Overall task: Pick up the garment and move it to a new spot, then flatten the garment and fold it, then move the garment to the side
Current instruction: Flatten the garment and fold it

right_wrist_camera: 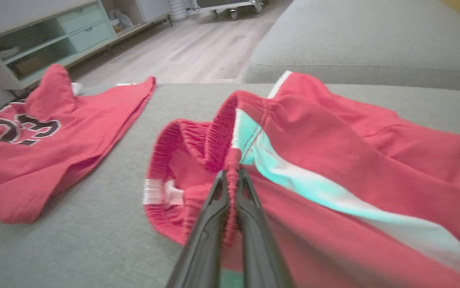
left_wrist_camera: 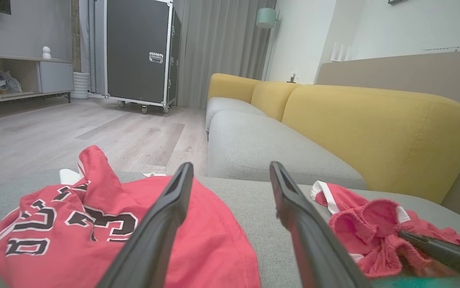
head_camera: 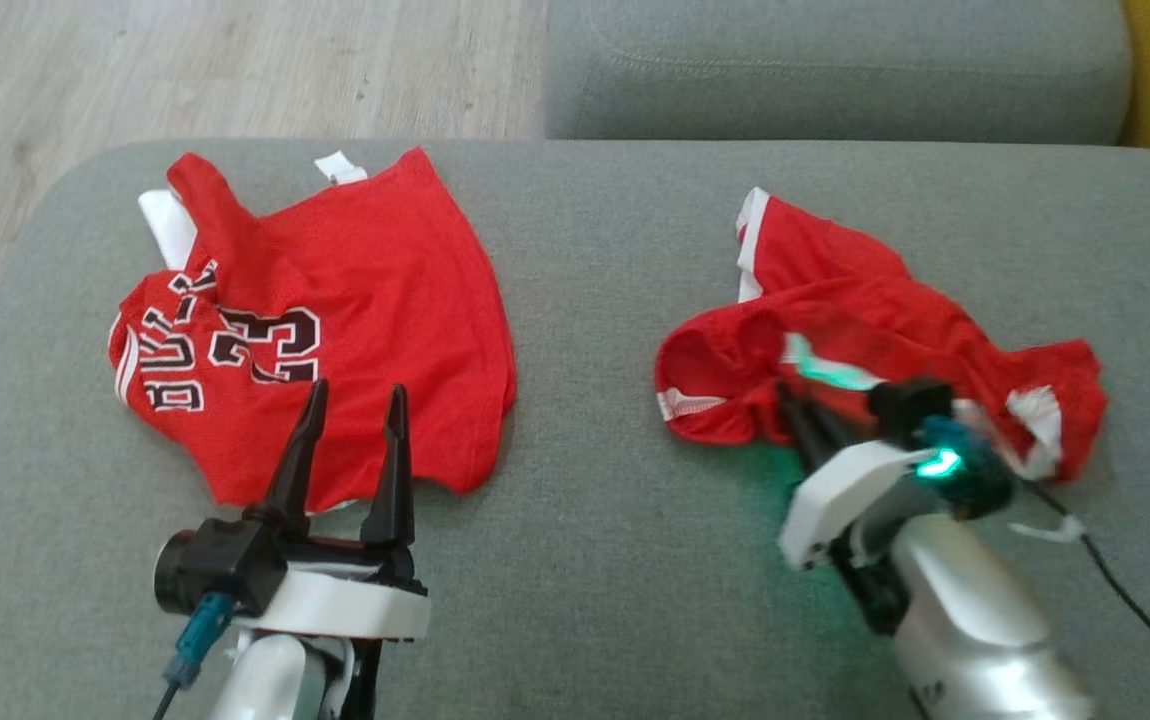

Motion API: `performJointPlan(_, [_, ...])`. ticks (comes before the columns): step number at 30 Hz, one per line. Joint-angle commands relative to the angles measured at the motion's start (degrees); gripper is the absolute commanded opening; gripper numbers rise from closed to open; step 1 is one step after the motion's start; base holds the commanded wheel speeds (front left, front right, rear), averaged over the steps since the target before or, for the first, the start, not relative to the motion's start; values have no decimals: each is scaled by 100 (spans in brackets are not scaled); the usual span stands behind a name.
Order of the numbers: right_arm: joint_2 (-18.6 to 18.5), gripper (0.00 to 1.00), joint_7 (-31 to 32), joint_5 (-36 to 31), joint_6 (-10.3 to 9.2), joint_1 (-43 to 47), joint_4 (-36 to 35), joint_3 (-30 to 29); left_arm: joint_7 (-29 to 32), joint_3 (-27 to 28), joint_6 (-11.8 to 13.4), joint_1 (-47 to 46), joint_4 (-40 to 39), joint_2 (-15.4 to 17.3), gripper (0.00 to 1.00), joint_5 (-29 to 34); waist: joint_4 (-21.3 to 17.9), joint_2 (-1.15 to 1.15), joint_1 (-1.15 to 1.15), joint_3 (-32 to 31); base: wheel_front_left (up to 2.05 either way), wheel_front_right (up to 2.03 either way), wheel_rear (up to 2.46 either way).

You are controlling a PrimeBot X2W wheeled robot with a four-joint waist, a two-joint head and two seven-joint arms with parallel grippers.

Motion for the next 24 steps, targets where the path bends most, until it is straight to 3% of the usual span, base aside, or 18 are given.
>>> performJointPlan(1, [29,0,-55,153,23,-93,-319,420,-54,231,32,-156,-159,9,100,4,-42,0,0,-61,0,0,0])
performJointPlan(6, [29,0,95,479,23,218,-915,1428,-54,295,26,-76,-161,9,100,27,-130,0,0,-206,0,0,0])
performJointPlan(10, [29,0,317,600,23,467,-1258,1890,-54,331,22,-27,-179,9,100,42,-194,0,0,-277,0,0,0])
performJointPlan(11, [29,73,333,595,23,511,-1337,1990,-54,335,21,-23,-186,9,100,44,-209,0,0,-283,0,0,0])
performJointPlan(12, [29,100,360,621,23,560,-1410,2089,-54,335,20,-20,-192,9,100,47,-224,0,0,-287,0,0,0])
performJointPlan(16, [29,100,365,706,23,643,-1638,2189,-54,346,27,-4,-218,9,100,55,-339,0,0,-295,0,0,0])
performJointPlan(24, [29,100,295,515,23,757,-2012,1500,-54,353,32,-37,-283,9,100,37,-674,0,0,-305,0,0,0])
